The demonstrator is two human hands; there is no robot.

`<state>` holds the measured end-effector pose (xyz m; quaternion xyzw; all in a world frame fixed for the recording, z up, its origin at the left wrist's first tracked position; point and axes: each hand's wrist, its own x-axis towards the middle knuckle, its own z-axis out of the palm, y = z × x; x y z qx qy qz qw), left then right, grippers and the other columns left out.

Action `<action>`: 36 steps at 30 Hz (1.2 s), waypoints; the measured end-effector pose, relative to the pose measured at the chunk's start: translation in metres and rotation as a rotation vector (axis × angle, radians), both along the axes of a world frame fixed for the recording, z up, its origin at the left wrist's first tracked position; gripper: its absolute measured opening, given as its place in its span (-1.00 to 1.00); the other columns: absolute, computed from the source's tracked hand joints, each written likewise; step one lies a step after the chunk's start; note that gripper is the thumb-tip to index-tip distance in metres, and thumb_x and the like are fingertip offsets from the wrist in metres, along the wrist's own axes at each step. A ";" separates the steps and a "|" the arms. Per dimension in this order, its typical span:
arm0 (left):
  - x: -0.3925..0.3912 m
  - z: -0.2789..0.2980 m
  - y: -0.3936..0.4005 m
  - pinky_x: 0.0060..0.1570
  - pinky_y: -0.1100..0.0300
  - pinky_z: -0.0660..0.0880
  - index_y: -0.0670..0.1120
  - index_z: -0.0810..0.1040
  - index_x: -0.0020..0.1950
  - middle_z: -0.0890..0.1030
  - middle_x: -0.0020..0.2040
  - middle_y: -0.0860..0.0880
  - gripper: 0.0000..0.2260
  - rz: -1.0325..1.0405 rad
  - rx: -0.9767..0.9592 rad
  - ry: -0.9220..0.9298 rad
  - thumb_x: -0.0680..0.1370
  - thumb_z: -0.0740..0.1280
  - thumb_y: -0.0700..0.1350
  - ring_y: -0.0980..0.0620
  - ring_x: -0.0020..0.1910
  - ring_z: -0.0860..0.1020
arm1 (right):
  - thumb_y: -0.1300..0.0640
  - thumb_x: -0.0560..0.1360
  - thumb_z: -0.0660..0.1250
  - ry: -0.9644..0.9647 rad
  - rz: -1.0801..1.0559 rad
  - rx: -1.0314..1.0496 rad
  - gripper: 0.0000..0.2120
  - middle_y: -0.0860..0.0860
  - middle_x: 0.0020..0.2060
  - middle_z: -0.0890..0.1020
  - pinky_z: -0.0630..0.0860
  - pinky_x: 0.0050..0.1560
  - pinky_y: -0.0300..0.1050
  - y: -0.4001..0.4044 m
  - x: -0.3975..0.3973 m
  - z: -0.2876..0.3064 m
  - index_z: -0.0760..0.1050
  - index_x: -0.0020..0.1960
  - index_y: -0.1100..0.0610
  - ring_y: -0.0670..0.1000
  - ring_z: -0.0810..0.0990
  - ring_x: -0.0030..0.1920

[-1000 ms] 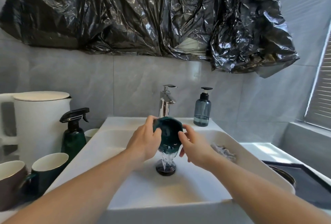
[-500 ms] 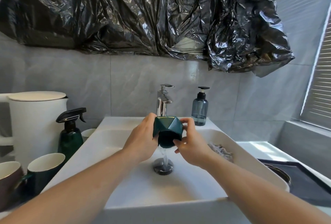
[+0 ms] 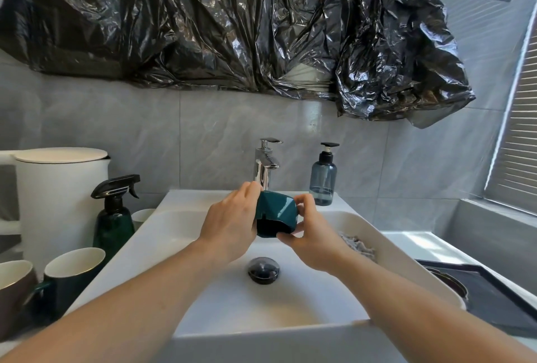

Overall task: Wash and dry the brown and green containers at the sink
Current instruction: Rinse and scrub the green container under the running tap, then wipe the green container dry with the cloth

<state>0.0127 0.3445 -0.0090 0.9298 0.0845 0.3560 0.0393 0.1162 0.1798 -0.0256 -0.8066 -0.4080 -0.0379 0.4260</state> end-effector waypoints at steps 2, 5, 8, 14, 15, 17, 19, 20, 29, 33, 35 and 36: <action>0.001 -0.002 0.000 -0.16 0.07 0.36 0.01 0.32 0.27 0.51 0.20 0.04 -0.69 0.018 0.041 0.056 0.58 0.31 -0.19 -0.11 0.10 0.56 | 0.13 0.52 0.48 -0.003 -0.004 -0.074 -0.53 -0.09 0.19 0.61 0.62 -0.03 -0.09 -0.001 0.001 -0.003 0.23 0.21 -0.04 -0.09 0.67 -0.13; 0.003 -0.004 -0.002 -0.15 0.07 0.32 0.00 0.31 0.27 0.51 0.20 0.05 -0.69 0.027 0.070 0.103 0.59 0.31 -0.18 -0.11 0.11 0.55 | 0.12 0.50 0.48 0.011 -0.005 -0.124 -0.54 -0.07 0.18 0.62 0.62 -0.01 -0.02 -0.001 0.002 -0.006 0.23 0.18 -0.04 -0.05 0.66 -0.18; 0.004 -0.002 -0.003 -0.15 0.06 0.31 0.00 0.31 0.24 0.52 0.19 0.03 -0.72 0.010 0.029 0.097 0.59 0.28 -0.19 -0.11 -0.01 0.48 | 0.13 0.51 0.47 0.027 -0.022 -0.105 -0.54 -0.07 0.20 0.61 0.64 0.02 0.01 -0.001 0.005 -0.005 0.23 0.20 -0.08 -0.01 0.67 -0.09; 0.002 -0.004 -0.001 -0.11 0.01 0.38 0.03 0.25 0.18 0.56 0.19 0.01 -0.75 -0.075 -0.074 0.200 0.61 0.29 -0.06 -0.14 0.00 0.54 | 0.33 0.49 0.43 0.079 -0.005 -0.068 -0.49 -0.07 0.20 0.57 0.65 -0.17 -0.13 -0.001 0.011 -0.008 0.30 0.14 -0.18 0.01 0.70 -0.15; 0.001 -0.004 0.000 -0.12 0.01 0.37 0.04 0.24 0.16 0.55 0.16 0.02 -0.75 -0.099 -0.093 0.218 0.61 0.30 -0.01 -0.12 -0.02 0.52 | 0.34 0.49 0.43 0.099 -0.006 -0.061 -0.49 -0.07 0.20 0.56 0.63 -0.22 -0.14 -0.001 0.013 -0.008 0.31 0.09 -0.22 0.02 0.70 -0.20; -0.002 -0.004 0.000 -0.13 0.02 0.39 0.06 0.25 0.16 0.53 0.07 0.07 -0.69 -0.148 -0.148 0.261 0.59 0.32 0.12 -0.07 -0.04 0.51 | 0.35 0.49 0.44 0.132 -0.010 -0.062 -0.48 -0.05 0.22 0.55 0.60 -0.26 -0.19 -0.002 0.014 -0.009 0.33 0.05 -0.23 0.02 0.69 -0.24; -0.004 -0.004 0.002 -0.08 0.01 0.48 0.11 0.28 0.22 0.54 0.02 0.11 -0.63 -0.205 -0.204 0.293 0.56 0.31 0.24 -0.01 -0.02 0.54 | 0.34 0.50 0.44 0.151 -0.011 -0.063 -0.50 -0.04 0.23 0.55 0.59 -0.26 -0.21 -0.003 0.015 -0.009 0.34 0.06 -0.21 0.03 0.69 -0.21; -0.004 -0.004 0.003 -0.03 0.00 0.52 0.13 0.30 0.25 0.56 0.02 0.12 -0.61 -0.231 -0.221 0.303 0.56 0.29 0.29 0.01 -0.01 0.55 | 0.34 0.50 0.44 0.159 -0.011 -0.062 -0.51 -0.04 0.24 0.55 0.60 -0.25 -0.21 -0.004 0.016 -0.009 0.35 0.07 -0.20 0.05 0.69 -0.20; 0.003 0.000 0.006 -0.05 0.00 0.48 0.08 0.35 0.20 0.64 0.01 0.06 -0.57 -0.023 -0.058 0.187 0.61 0.16 0.40 -0.09 0.01 0.60 | 0.05 0.42 0.60 0.061 -0.224 -0.077 -0.32 -0.12 0.37 0.49 0.55 0.23 -0.06 -0.012 0.011 0.004 0.38 0.44 -0.08 -0.01 0.55 0.27; 0.006 -0.003 0.017 -0.07 0.01 0.50 0.06 0.38 0.18 0.66 -0.03 0.07 -0.52 0.079 -0.086 0.168 0.59 0.14 0.45 -0.10 -0.04 0.62 | -0.01 0.47 0.45 -0.117 -0.551 -0.491 -0.21 -0.05 0.54 0.31 0.26 0.48 0.16 -0.025 0.020 0.005 0.18 0.61 -0.09 0.11 0.27 0.52; 0.006 -0.003 0.020 -0.03 0.00 0.53 0.05 0.38 0.18 0.67 -0.03 0.06 -0.51 0.115 -0.101 0.154 0.58 0.14 0.45 -0.12 -0.04 0.63 | 0.05 0.51 0.31 0.012 -0.598 -0.613 -0.30 0.00 0.53 0.31 0.25 0.46 0.15 -0.029 0.024 0.000 0.18 0.61 -0.06 0.14 0.25 0.52; 0.006 -0.003 0.020 -0.04 0.00 0.53 0.05 0.38 0.18 0.67 -0.03 0.05 -0.50 0.129 -0.102 0.146 0.58 0.14 0.45 -0.12 -0.03 0.64 | 0.05 0.53 0.25 0.067 -0.602 -0.679 -0.38 0.01 0.49 0.36 0.29 0.45 0.13 -0.031 0.025 -0.003 0.25 0.58 -0.06 0.15 0.28 0.49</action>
